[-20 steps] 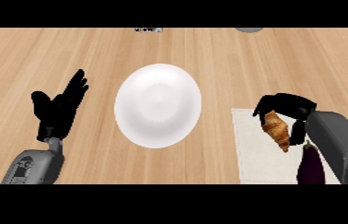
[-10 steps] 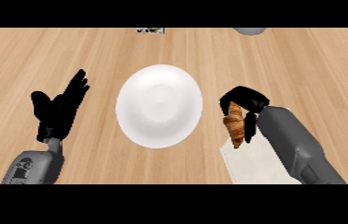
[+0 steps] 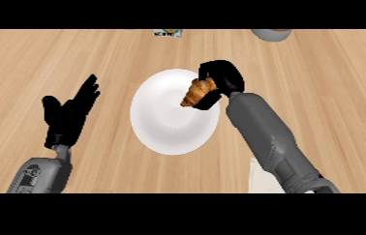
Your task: Pick the croissant from the placemat and place it in the plate
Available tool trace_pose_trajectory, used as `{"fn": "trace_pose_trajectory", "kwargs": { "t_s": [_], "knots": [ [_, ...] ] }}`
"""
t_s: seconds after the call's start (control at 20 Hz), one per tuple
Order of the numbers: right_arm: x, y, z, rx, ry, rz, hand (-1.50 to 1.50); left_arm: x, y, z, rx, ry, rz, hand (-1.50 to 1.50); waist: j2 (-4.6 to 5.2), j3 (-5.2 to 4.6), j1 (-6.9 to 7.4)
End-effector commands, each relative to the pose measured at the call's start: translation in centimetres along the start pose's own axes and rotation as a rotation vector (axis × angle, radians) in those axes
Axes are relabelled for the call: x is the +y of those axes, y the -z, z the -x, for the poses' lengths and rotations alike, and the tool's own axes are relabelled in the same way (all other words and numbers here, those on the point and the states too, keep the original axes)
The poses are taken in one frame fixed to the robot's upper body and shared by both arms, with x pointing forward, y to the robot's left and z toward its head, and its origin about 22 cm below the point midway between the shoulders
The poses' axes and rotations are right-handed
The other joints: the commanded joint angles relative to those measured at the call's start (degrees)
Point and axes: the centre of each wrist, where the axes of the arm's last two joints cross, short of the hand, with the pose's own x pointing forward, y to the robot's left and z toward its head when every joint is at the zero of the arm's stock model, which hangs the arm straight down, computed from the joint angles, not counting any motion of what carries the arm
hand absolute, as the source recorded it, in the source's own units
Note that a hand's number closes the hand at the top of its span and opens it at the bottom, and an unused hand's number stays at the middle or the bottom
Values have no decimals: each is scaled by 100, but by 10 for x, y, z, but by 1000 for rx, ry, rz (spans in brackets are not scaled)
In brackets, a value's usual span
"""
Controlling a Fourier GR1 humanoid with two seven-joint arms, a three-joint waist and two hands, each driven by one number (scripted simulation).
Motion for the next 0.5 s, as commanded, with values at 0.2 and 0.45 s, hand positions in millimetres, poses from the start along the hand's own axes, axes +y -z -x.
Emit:
{"fn": "trace_pose_trajectory", "kwargs": {
  "t_s": [0.2, 0.45],
  "knots": [
    [-50, 28, -69, 234, -17, 498, 150, -6, 3, -3, -3, 12, 31, 0, -12, -10, 185],
    [-54, 32, -80, 449, 43, 669, 150, -23, 9, -10, -28, 8, 77, 0, 149, 13, 283]
  ]
}}
